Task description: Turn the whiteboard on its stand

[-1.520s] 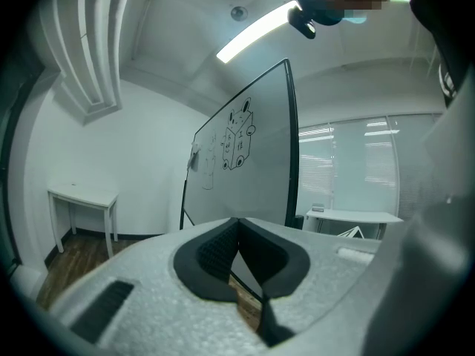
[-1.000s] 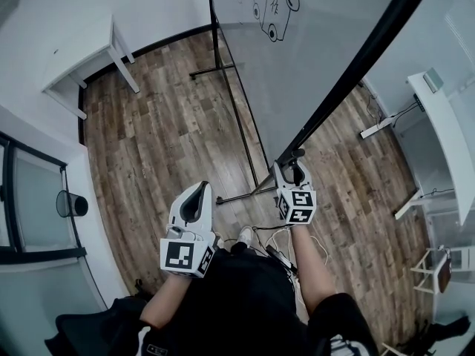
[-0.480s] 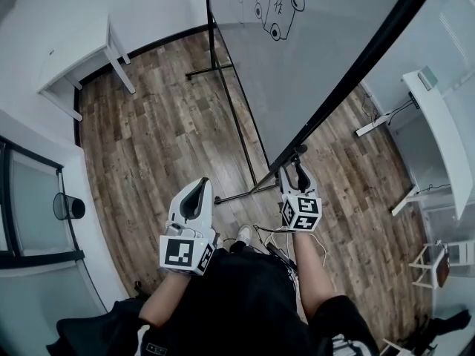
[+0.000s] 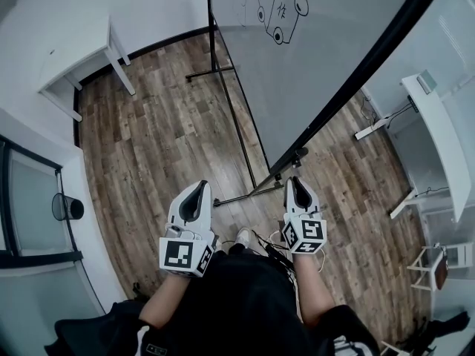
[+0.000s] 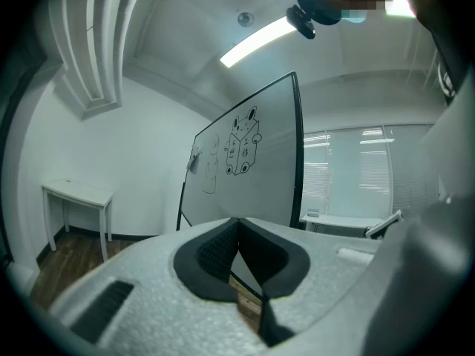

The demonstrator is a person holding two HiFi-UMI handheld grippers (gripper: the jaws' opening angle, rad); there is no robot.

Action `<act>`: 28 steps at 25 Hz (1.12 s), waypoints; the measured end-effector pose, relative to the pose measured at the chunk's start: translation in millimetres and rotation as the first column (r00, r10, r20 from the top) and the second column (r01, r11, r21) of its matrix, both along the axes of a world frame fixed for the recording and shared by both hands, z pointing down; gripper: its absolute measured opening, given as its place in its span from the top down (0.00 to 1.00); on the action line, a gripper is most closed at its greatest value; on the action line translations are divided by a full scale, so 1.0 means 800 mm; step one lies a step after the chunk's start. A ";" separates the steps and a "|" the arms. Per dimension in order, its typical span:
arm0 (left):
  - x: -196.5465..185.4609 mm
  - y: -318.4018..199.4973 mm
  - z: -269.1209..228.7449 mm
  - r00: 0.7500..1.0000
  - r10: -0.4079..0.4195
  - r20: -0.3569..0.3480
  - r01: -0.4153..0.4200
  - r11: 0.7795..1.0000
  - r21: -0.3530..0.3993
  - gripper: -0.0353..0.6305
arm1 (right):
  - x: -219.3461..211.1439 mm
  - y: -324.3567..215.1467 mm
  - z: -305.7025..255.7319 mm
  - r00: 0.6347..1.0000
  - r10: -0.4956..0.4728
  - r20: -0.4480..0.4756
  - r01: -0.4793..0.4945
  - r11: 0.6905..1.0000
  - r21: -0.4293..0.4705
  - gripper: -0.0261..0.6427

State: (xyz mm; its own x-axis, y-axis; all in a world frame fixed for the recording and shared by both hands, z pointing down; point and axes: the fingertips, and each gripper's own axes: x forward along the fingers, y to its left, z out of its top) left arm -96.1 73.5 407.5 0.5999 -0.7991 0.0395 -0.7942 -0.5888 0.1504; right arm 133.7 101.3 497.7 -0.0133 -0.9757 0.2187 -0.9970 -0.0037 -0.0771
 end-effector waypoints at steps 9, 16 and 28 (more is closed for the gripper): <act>0.001 -0.003 0.009 1.000 -0.001 -0.011 0.001 1.000 -0.018 0.93 | -0.057 0.015 -0.027 0.994 -0.082 0.077 0.079 0.996 0.036 0.94; 0.005 -0.003 0.019 1.000 0.007 -0.005 -0.007 0.999 -0.032 0.93 | -0.081 0.027 -0.035 0.990 -0.119 0.070 0.117 0.992 0.039 0.94; 0.012 -0.014 0.018 1.000 0.006 -0.002 -0.006 1.000 -0.027 0.93 | -0.086 0.020 -0.032 0.990 -0.132 0.059 0.130 0.991 0.030 0.94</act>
State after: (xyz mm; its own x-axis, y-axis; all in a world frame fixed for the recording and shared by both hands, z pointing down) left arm -86.7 62.2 422.2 0.6045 -0.7944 0.0596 -0.7905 -0.5890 0.1677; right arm 64.5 117.1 472.3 -0.1538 -0.9700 0.1883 -0.9822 0.1294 -0.1358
